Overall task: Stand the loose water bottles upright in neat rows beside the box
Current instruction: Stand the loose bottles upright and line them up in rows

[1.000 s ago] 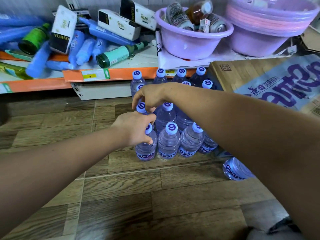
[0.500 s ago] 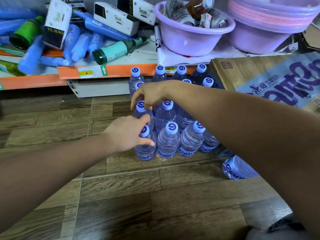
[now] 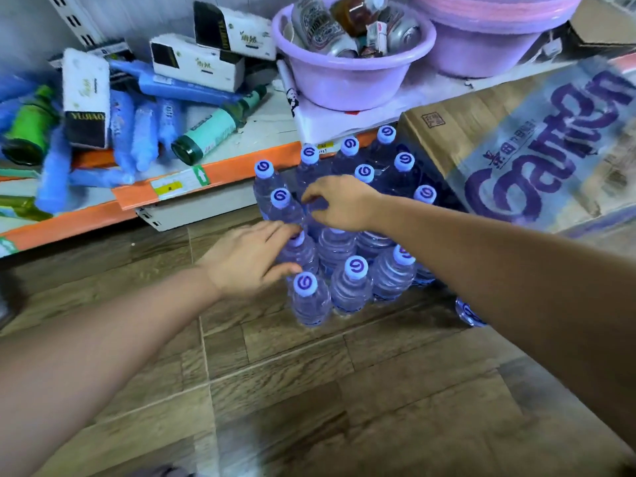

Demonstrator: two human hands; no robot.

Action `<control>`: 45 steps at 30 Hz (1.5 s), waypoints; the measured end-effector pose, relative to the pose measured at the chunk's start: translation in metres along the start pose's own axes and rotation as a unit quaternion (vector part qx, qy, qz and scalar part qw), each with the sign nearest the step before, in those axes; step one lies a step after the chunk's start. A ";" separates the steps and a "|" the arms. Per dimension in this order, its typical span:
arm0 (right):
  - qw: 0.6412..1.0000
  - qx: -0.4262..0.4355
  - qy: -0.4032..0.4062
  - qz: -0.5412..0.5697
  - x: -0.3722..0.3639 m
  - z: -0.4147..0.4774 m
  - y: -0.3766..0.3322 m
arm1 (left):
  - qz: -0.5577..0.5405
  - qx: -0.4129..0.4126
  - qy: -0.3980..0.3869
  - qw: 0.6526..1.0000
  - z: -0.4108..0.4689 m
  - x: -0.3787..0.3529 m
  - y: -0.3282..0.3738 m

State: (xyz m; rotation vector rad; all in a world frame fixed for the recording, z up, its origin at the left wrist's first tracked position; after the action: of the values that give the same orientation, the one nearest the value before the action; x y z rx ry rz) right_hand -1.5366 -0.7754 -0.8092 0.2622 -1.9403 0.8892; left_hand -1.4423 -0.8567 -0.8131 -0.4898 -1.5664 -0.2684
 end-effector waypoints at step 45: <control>0.975 0.152 0.158 -0.047 0.029 -0.207 0.127 | 0.063 0.437 -0.153 0.884 0.074 0.022 0.213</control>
State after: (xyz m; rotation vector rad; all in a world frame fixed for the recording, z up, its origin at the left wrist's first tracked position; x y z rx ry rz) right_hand -1.4775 -0.5392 -0.7869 0.3654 -1.4863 1.0929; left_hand -1.4088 -0.6326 -0.8233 0.0924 -1.7610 0.6373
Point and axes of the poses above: each hand's wrist, its own z-axis towards the middle knuckle, its own x-axis out of the back of the hand, y = z × x, the point moved 7 cm from there along z, towards the middle knuckle, and after that the axes turned 7 degrees about z, right-handed, at the moved point
